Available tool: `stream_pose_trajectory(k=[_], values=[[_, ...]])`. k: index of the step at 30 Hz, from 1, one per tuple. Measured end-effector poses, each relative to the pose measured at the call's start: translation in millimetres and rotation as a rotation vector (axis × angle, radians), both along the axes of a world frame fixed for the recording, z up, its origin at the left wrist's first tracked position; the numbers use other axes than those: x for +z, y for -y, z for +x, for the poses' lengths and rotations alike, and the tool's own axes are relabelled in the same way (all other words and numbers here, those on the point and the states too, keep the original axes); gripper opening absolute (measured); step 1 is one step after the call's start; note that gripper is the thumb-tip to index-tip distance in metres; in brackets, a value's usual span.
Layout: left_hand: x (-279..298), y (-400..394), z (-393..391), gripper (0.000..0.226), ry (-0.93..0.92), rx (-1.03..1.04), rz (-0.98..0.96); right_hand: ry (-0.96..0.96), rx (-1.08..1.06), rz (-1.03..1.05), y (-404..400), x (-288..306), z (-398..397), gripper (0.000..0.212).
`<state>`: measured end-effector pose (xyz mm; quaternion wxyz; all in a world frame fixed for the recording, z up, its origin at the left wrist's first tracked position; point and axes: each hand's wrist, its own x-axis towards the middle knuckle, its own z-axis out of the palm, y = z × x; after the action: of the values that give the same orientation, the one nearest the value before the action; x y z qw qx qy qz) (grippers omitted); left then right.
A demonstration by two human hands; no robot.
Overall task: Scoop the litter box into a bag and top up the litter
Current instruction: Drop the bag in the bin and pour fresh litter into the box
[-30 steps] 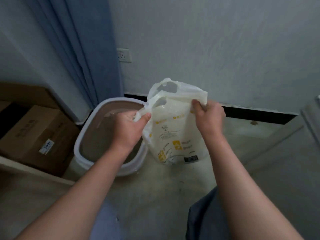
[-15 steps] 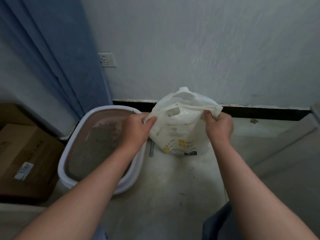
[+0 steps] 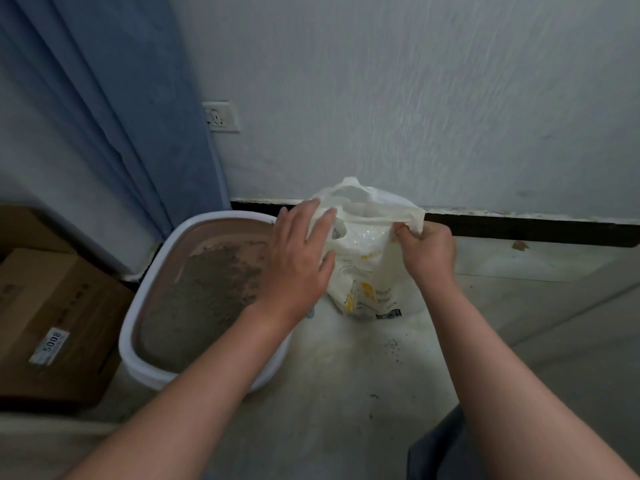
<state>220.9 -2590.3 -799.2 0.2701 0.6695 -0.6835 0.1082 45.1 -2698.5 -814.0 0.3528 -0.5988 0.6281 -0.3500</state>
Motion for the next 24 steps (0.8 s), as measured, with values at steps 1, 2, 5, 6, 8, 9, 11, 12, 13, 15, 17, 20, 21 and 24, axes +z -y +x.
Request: stream_pose_trajectory(k=[1, 2, 5, 6, 8, 9, 11, 12, 13, 15, 17, 20, 21, 24], values=[[1.7, 1.2, -4.0, 0.058, 0.02, -0.042, -0.014, -0.013, 0.026, 0.001, -0.3, -1.3, 0.7, 0.029], [3.1, 2.9, -6.9, 0.059, 0.033, -0.077, -0.015, -0.032, 0.061, -0.001, -1.1, -1.6, 1.4, 0.029], [4.5, 9.6, -13.6, 0.066, 0.073, -0.126, 0.025, -0.101, 0.188, -0.006, -4.3, -2.8, 0.2, 0.026], [4.9, 13.3, -16.0, 0.068, 0.086, -0.138, 0.046, -0.123, 0.238, -0.018, -5.9, -2.7, -1.0, 0.025], [5.1, 21.3, -22.1, 0.072, 0.113, -0.161, 0.092, -0.184, 0.34, -0.045, -11.0, -2.1, -2.1, 0.024], [5.0, 25.2, -25.5, 0.072, 0.121, -0.171, 0.113, -0.224, 0.389, -0.056, -14.1, -2.2, -1.7, 0.025], [3.9, 31.2, -30.4, 0.068, 0.113, -0.186, 0.178, -0.288, 0.458, -0.074, -19.7, -3.6, 0.0, 0.031], [2.3, 33.5, -31.5, 0.064, 0.116, -0.182, 0.228, -0.303, 0.469, -0.079, -21.5, -4.2, 0.3, 0.034], [-0.2, 34.9, -31.7, 0.06, 0.123, -0.17, 0.286, -0.31, 0.467, -0.078, -22.3, -5.5, -0.4, 0.035], [-5.0, 35.6, -31.5, 0.055, 0.123, -0.151, 0.363, -0.309, 0.451, -0.081, -22.3, -6.9, -4.5, 0.027], [-8.8, 33.9, -32.8, 0.051, 0.108, -0.133, 0.344, -0.31, 0.449, -0.104, -22.7, -8.0, -9.2, 0.016], [-13.3, 31.4, -35.2, 0.042, 0.076, -0.088, 0.286, -0.338, 0.441, -0.147, -24.6, -11.6, -13.4, 0.011], [-15.5, 32.9, -32.9, 0.04, 0.066, -0.064, 0.283, -0.357, 0.43, -0.16, -25.1, -12.9, -14.4, 0.012], [-22.0, 43.0, -18.7, 0.03, 0.046, -0.029, 0.305, -0.356, 0.333, -0.179, -21.2, -17.7, -17.7, 0.017]])
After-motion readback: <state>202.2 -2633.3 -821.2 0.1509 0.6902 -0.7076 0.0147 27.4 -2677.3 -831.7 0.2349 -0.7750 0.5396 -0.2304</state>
